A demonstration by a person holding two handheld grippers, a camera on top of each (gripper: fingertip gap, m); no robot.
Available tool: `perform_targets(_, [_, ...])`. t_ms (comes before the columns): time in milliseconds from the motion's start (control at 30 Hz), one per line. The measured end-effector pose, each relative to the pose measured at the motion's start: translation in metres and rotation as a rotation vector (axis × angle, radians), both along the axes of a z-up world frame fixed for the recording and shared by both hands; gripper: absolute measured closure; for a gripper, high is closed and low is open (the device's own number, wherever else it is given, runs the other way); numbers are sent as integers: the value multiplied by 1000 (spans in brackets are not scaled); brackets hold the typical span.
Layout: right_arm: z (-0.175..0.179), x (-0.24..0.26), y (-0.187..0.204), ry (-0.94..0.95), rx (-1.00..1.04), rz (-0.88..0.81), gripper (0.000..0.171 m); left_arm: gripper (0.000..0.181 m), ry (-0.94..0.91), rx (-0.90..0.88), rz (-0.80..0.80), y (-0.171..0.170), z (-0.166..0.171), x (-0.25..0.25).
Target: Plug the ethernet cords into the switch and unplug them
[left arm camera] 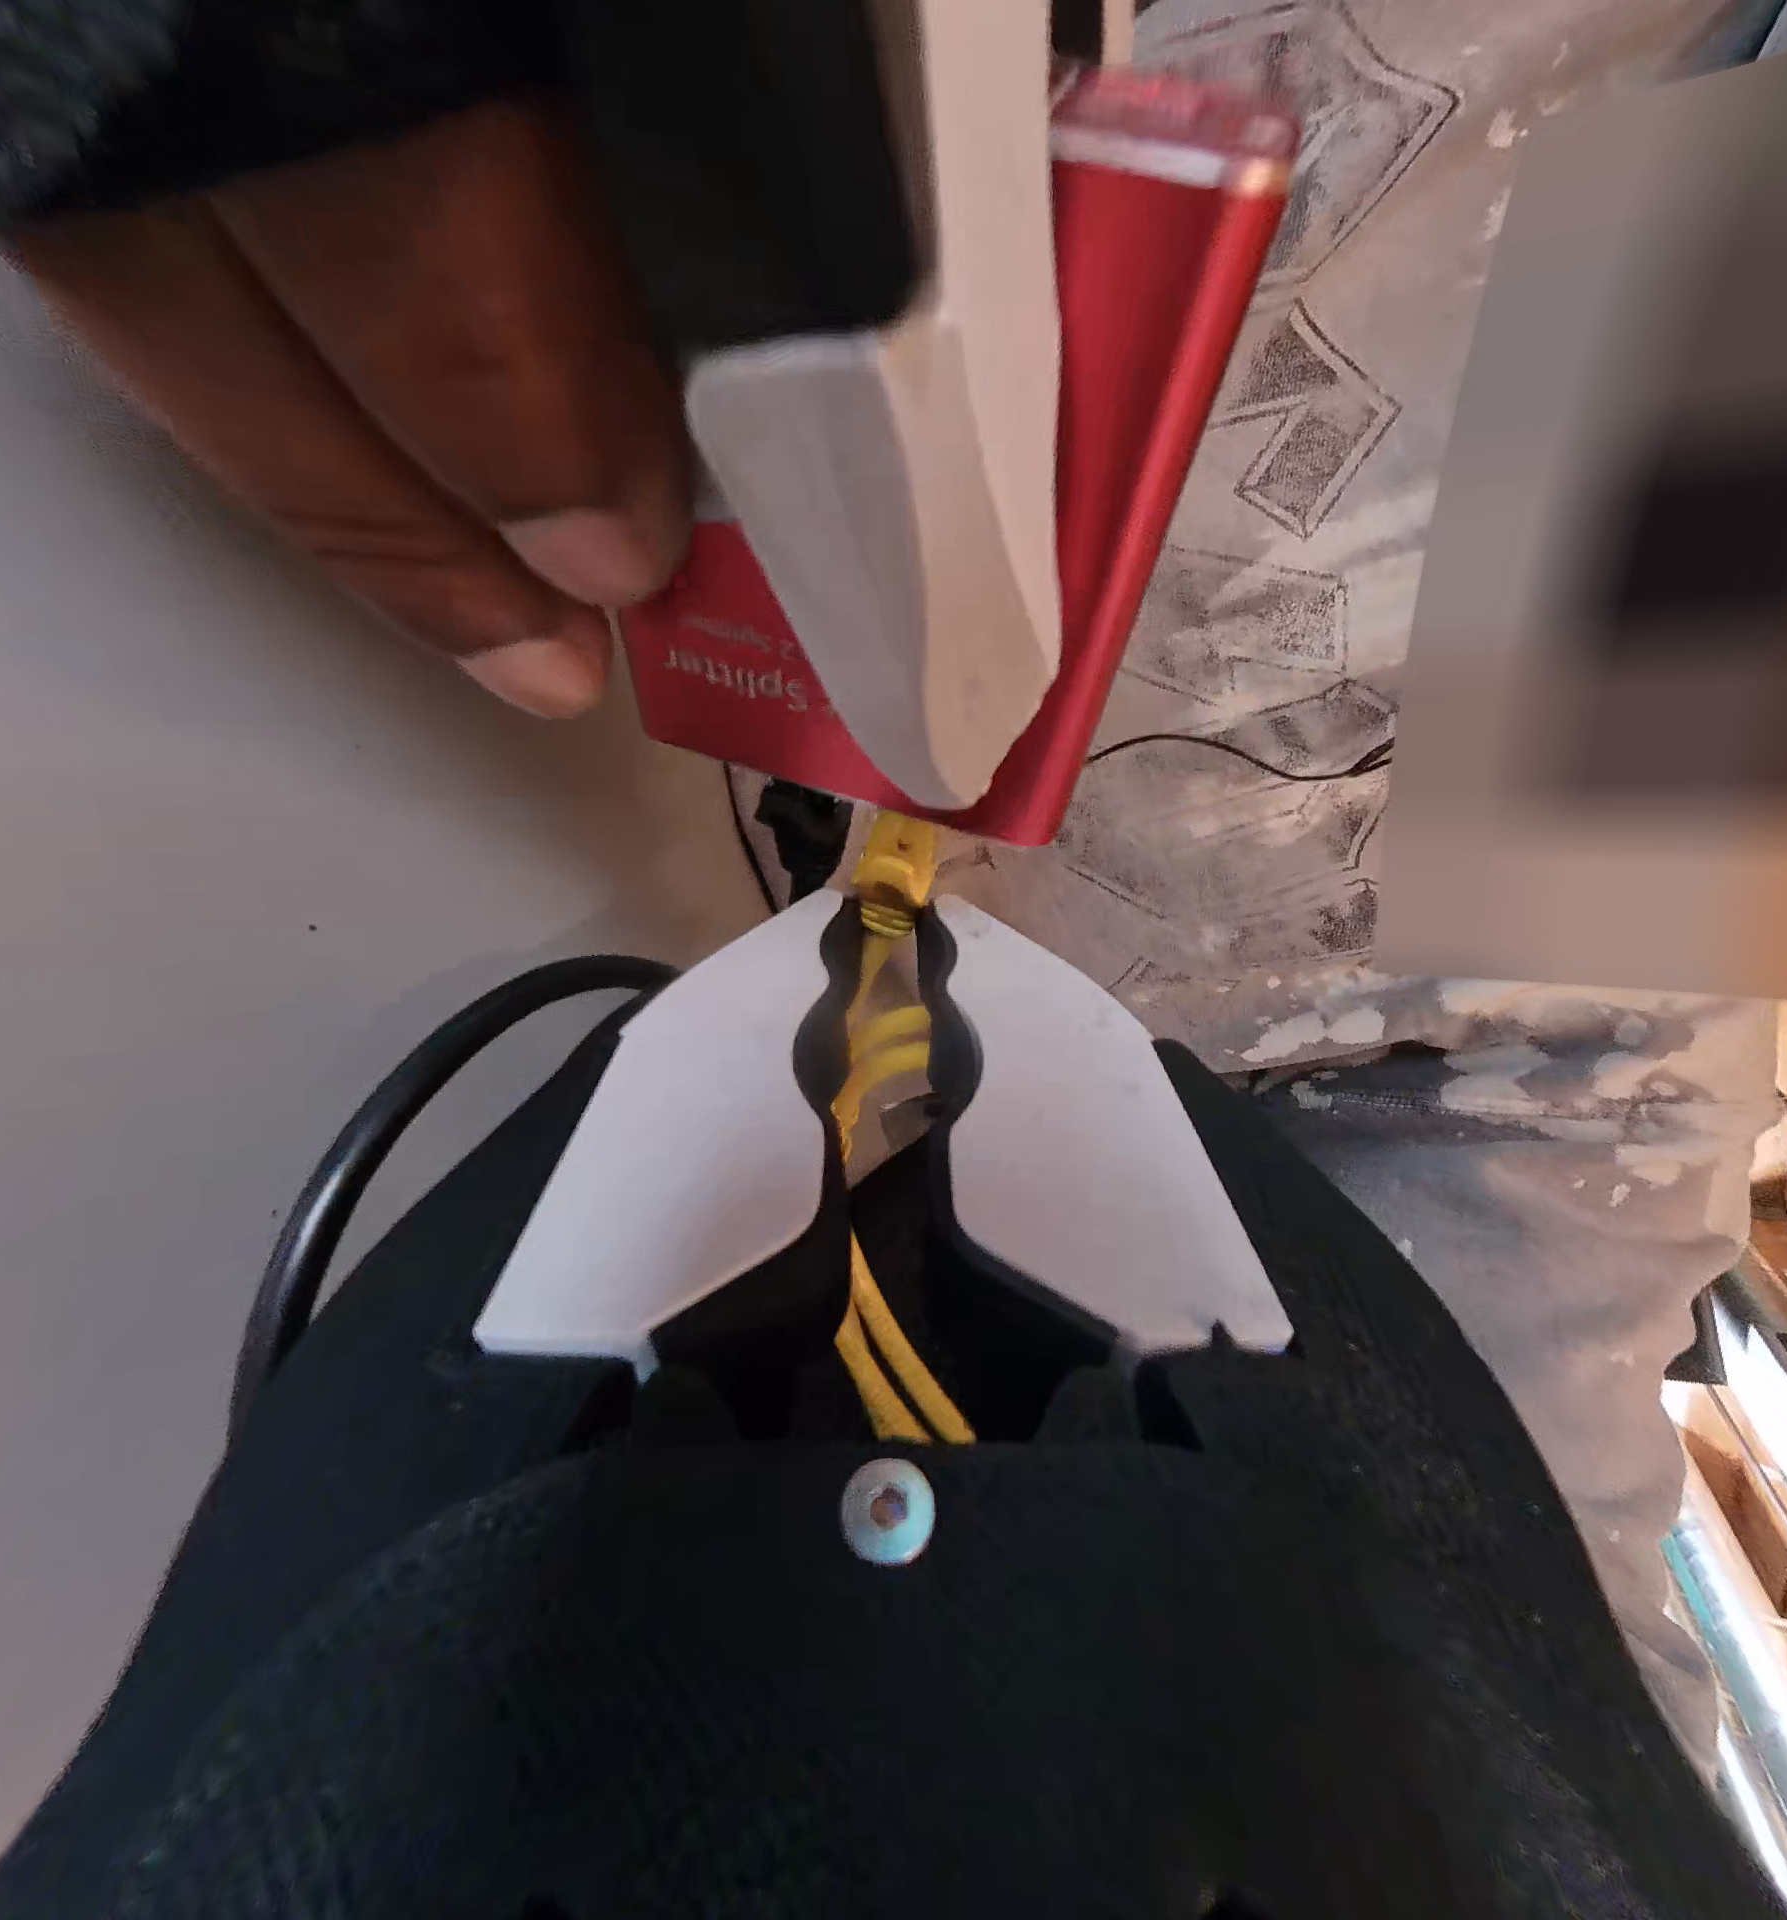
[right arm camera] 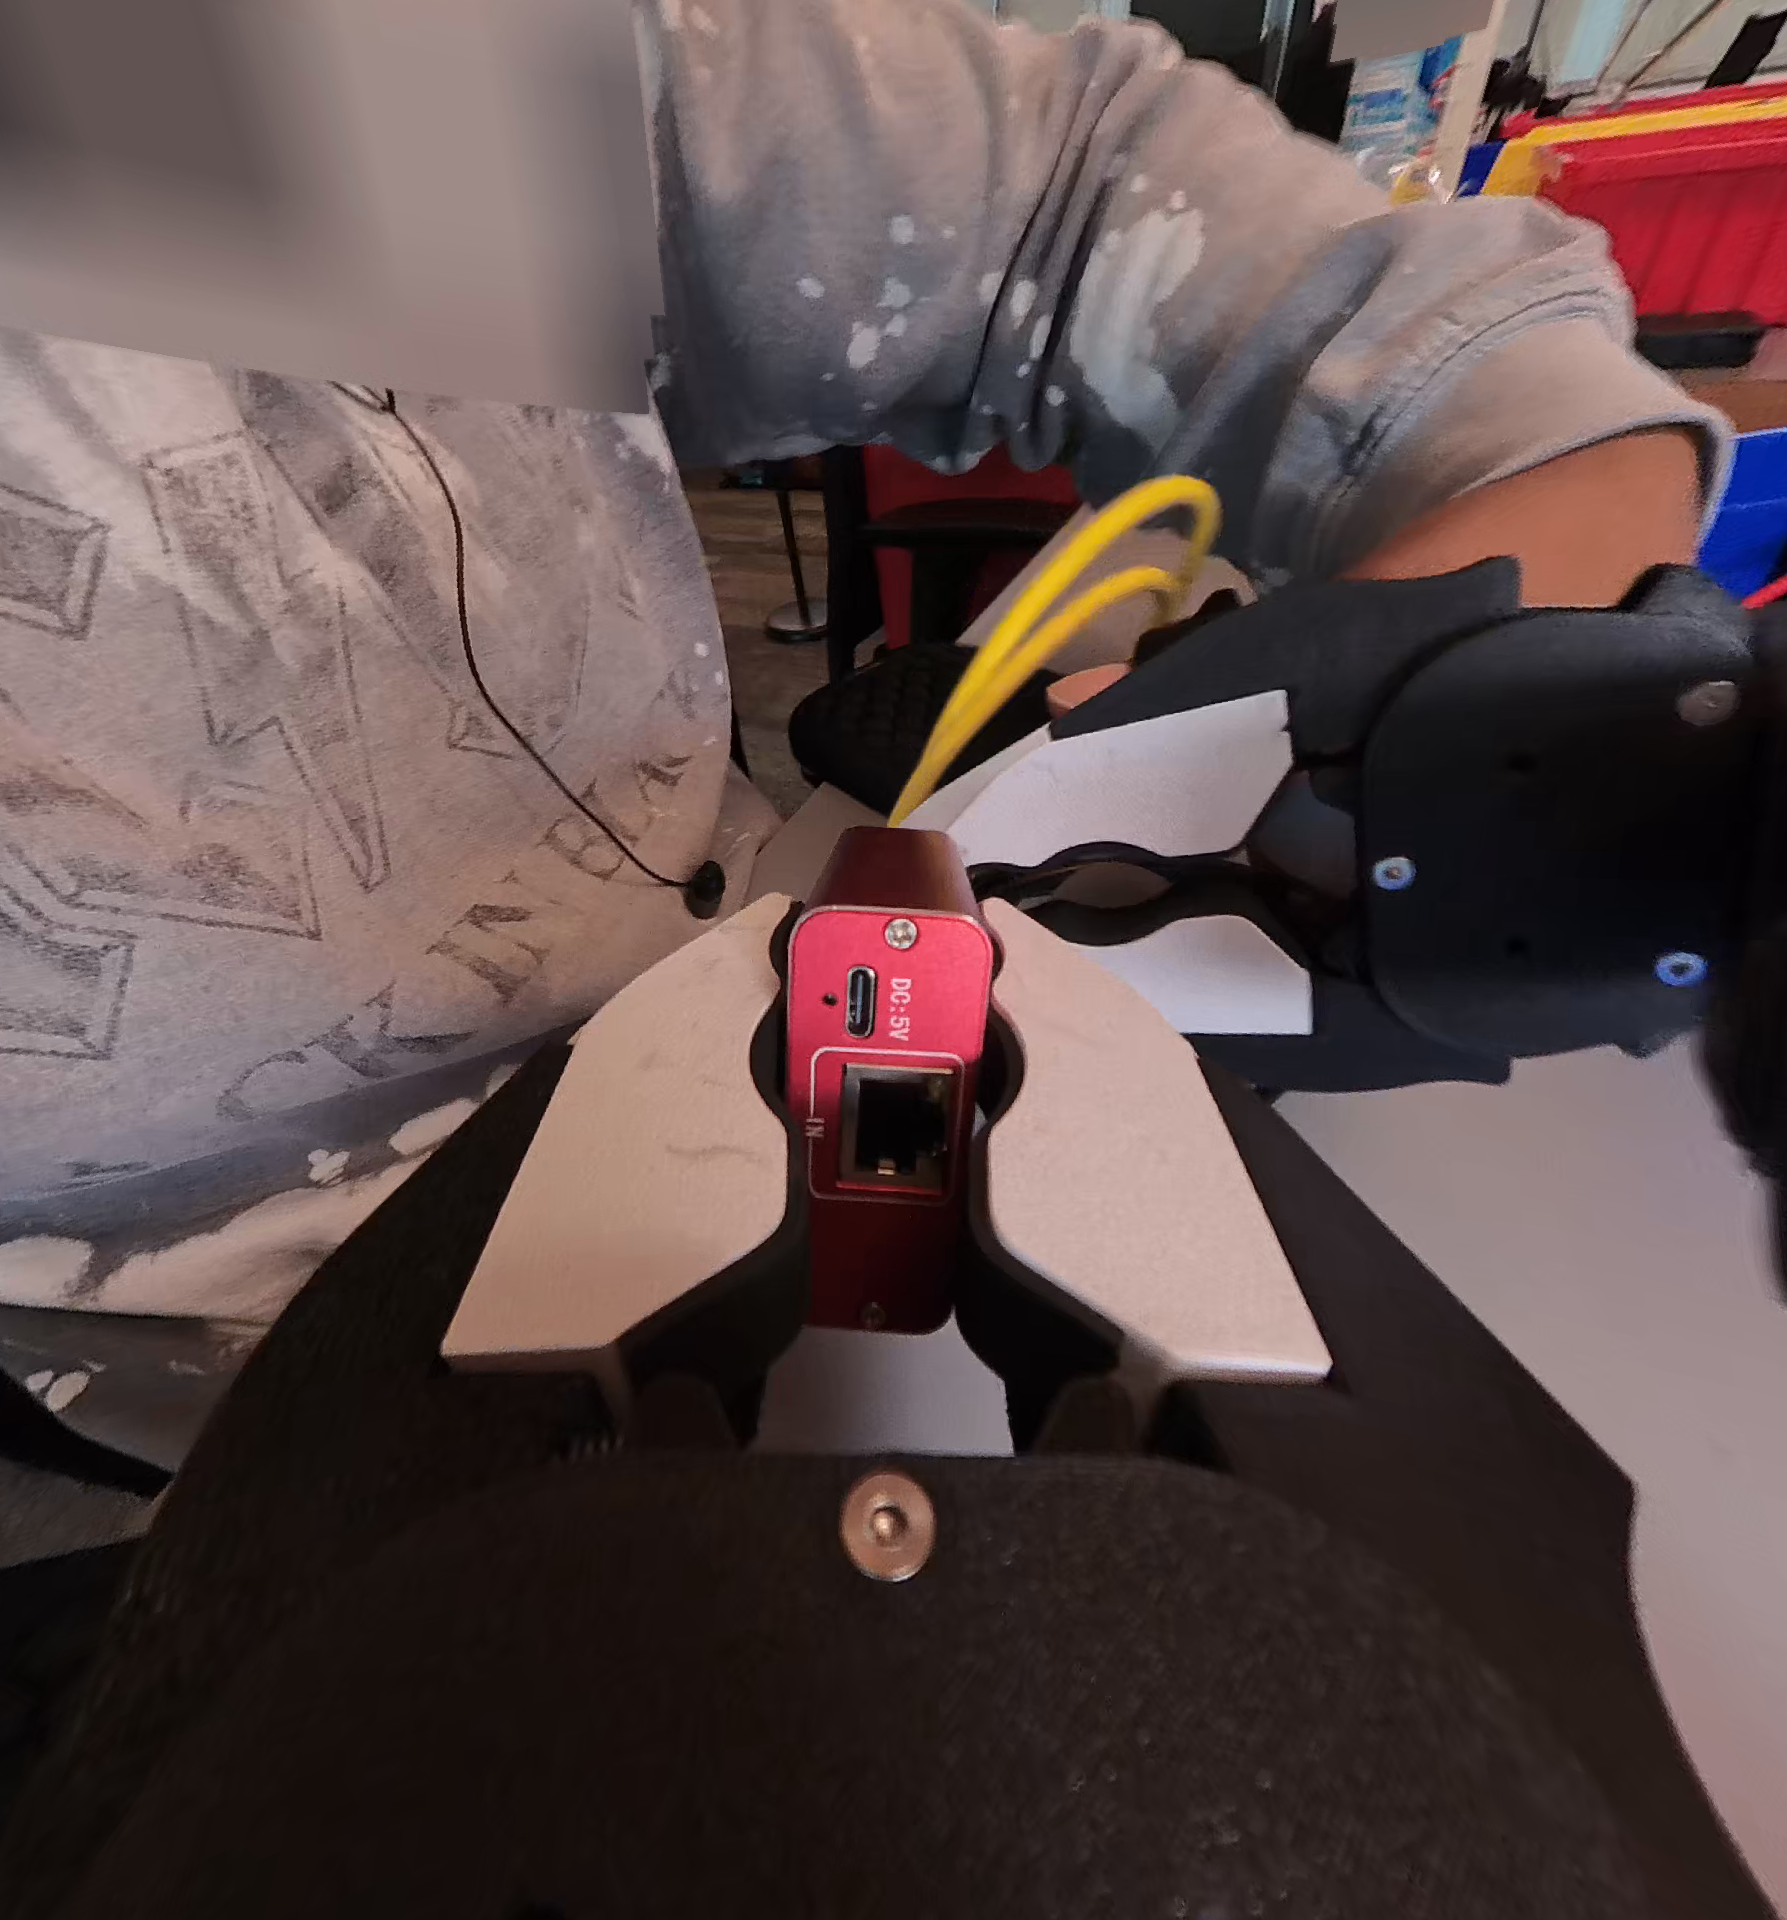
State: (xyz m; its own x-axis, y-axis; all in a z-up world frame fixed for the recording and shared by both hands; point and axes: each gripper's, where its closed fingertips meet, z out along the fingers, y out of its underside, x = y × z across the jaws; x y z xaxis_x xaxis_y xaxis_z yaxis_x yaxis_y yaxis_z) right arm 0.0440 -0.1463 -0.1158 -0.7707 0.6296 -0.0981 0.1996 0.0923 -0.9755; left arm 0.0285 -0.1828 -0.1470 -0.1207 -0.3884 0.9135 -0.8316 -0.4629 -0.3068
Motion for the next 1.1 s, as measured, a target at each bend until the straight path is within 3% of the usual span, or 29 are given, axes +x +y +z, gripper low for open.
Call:
perform_targets(200, [-3,-2,2,-15,21,-22,142,171,-43,91,-3,5,0,1])
perform_targets(367, [-18,6,-8,-158,114,40,142,172,-103,218,-13,-5,-3,9])
perform_targets(500, [-40,8,-9,-227,162,44,142,172,-125,172,9,-8,7,4])
perform_targets(567, [-18,3,-8,-138,50,24,142,172,-107,220,23,-5,8,2])
perform_targets(633, [2,2,-1,-90,16,-2,142,171,-118,269,90,4,8,6])
perform_targets(833, [3,-2,20,-97,46,-143,143,161,-121,413,363,47,8,-5])
perform_targets(1100, [33,-10,40,4,179,-344,143,134,-293,964,827,78,52,-9])
